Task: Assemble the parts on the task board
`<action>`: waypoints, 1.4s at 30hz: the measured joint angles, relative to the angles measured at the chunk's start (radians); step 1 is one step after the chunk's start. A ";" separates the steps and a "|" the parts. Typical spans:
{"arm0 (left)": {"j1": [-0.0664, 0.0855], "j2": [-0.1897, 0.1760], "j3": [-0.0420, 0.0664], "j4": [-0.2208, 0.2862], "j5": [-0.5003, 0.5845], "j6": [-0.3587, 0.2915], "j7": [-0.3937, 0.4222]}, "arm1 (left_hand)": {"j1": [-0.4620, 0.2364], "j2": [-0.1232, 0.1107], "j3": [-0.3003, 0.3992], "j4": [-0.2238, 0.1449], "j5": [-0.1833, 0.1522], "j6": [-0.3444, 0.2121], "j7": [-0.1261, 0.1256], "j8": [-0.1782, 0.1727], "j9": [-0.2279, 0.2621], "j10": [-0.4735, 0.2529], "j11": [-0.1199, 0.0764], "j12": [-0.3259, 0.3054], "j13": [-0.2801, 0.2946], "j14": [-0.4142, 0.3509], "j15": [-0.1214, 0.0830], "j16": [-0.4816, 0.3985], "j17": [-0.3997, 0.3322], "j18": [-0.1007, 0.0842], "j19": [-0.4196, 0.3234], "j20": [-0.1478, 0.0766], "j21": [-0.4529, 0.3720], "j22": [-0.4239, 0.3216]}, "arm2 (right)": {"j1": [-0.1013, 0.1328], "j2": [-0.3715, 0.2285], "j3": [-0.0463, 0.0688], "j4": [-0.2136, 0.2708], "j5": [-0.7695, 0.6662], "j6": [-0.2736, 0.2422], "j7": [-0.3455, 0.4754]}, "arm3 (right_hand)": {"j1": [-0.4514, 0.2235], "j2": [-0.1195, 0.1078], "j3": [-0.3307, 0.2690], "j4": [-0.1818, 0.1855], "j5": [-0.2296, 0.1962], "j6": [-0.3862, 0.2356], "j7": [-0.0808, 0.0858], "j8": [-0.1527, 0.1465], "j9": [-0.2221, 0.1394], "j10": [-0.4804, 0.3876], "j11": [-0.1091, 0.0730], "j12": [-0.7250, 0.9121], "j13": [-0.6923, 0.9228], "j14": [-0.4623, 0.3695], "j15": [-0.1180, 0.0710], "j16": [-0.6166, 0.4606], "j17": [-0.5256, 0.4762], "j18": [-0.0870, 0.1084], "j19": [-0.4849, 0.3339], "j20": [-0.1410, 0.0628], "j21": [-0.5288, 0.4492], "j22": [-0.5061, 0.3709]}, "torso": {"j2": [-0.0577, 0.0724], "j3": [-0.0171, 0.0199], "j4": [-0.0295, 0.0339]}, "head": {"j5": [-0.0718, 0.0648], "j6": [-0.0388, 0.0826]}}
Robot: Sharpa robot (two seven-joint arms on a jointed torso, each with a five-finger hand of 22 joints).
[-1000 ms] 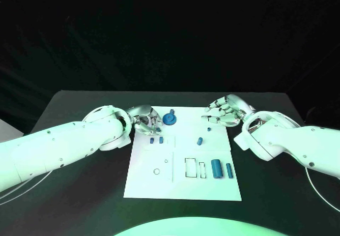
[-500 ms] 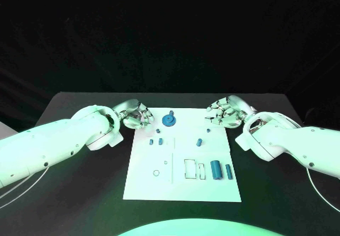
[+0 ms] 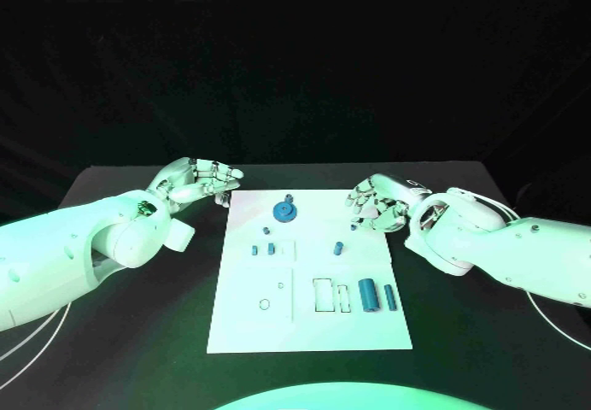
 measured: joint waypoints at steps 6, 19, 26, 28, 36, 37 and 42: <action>0.000 -0.014 0.000 0.020 0.093 0.020 0.045 | -0.003 -0.003 -0.010 -0.002 0.000 -0.009 0.002 0.000 0.000 0.000 0.000 -0.013 -0.012 -0.003 0.004 -0.008 -0.004 0.000 0.000 0.000 -0.012 -0.010 | -0.002 0.016 -0.003 -0.008 -0.173 0.076 -0.061 | 0.000 0.000 -0.008 -0.007 -0.014 0.004 -0.011 0.000 -0.001 0.006 -0.013 -0.025 -0.057 0.000 0.000 0.023 0.000 0.000 0.028 -0.010 0.066 0.000 | 0.000 -0.0004 0.0012 | -0.009 0.001; 0.000 -0.022 0.000 0.026 0.162 0.033 0.101 | -0.008 -0.008 -0.033 0.006 0.000 -0.018 0.003 0.004 0.000 -0.019 0.011 -0.038 -0.037 -0.011 0.011 -0.016 -0.006 0.000 0.008 0.007 -0.037 -0.028 | -0.025 0.055 -0.007 -0.027 -0.342 0.150 -0.156 | 0.000 0.000 0.002 -0.016 -0.009 0.004 -0.012 0.000 -0.004 0.012 -0.006 -0.043 -0.097 0.000 0.000 0.025 0.000 0.000 0.033 -0.012 0.074 0.000 | 0.002 0.0009 -0.0002 | -0.007 -0.003; 0.000 -0.023 0.000 0.026 0.174 0.038 0.115 | -0.008 -0.008 -0.033 0.005 0.000 -0.018 0.003 0.009 0.000 -0.019 0.011 -0.042 -0.042 -0.011 0.011 -0.016 -0.007 0.000 0.008 0.007 -0.038 -0.031 | -0.034 0.072 -0.007 -0.038 -0.371 0.158 -0.177 | 0.000 0.000 0.025 -0.015 0.000 0.016 -0.009 0.000 -0.004 0.027 -0.002 -0.047 -0.116 0.000 0.000 0.025 0.000 0.000 0.033 -0.012 0.074 0.000 | 0.002 0.0005 0.0000 | -0.005 -0.007; 0.000 -0.024 0.000 0.026 0.176 0.039 0.117 | -0.008 -0.008 -0.033 0.005 0.000 -0.018 0.003 0.009 0.000 -0.019 0.011 -0.042 -0.042 -0.011 0.012 -0.016 -0.007 0.000 0.008 0.007 -0.038 -0.031 | -0.037 0.076 -0.006 -0.042 -0.375 0.158 -0.179 | 0.000 0.000 0.040 -0.014 0.000 0.027 -0.009 0.006 -0.003 0.044 -0.003 -0.047 -0.123 0.000 0.000 0.025 0.000 0.000 0.036 -0.009 0.077 0.000 | 0.001 0.0005 -0.0001 | -0.004 -0.008; 0.000 -0.024 0.000 0.025 0.180 0.040 0.120 | 0.000 0.000 -0.036 0.002 0.000 -0.018 0.003 0.009 0.000 -0.019 0.011 -0.042 -0.048 -0.014 0.014 -0.019 -0.007 -0.001 0.007 0.007 -0.043 -0.033 | -0.044 0.087 -0.003 -0.053 -0.382 0.154 -0.185 | -0.003 0.016 0.093 -0.019 0.000 0.065 -0.015 0.027 0.008 0.108 -0.012 -0.052 -0.148 0.000 0.000 0.017 0.000 -0.016 0.045 -0.017 0.123 -0.001 | 0.000 0.0007 -0.0003 | -0.002 -0.010; 0.000 -0.024 0.000 0.025 0.180 0.040 0.120 | 0.000 0.000 -0.036 0.002 0.000 -0.019 0.005 0.009 0.000 -0.019 0.011 -0.042 -0.048 -0.014 0.014 -0.019 -0.007 -0.001 0.007 0.007 -0.043 -0.033 | -0.044 0.088 -0.002 -0.055 -0.382 0.154 -0.186 | -0.005 0.019 0.098 -0.020 0.000 0.071 -0.016 0.030 0.010 0.115 -0.014 -0.053 -0.149 0.000 0.000 0.017 0.000 -0.016 0.045 -0.017 0.127 -0.001 | 0.000 0.0007 -0.0004 | -0.002 -0.010; 0.000 -0.025 0.000 0.025 0.180 0.040 0.120 | 0.004 0.004 -0.031 -0.002 0.000 -0.022 0.007 0.012 0.000 -0.019 0.011 -0.047 -0.051 -0.014 0.014 -0.019 -0.008 -0.001 0.007 0.007 -0.043 -0.033 | -0.046 0.092 -0.001 -0.061 -0.383 0.150 -0.187 | -0.020 0.034 0.113 -0.024 0.000 0.097 -0.025 0.043 0.021 0.150 -0.022 -0.055 -0.155 0.000 0.000 0.017 -0.001 -0.016 0.049 -0.021 0.138 -0.001 | 0.000 0.0009 -0.0011 | -0.002 -0.010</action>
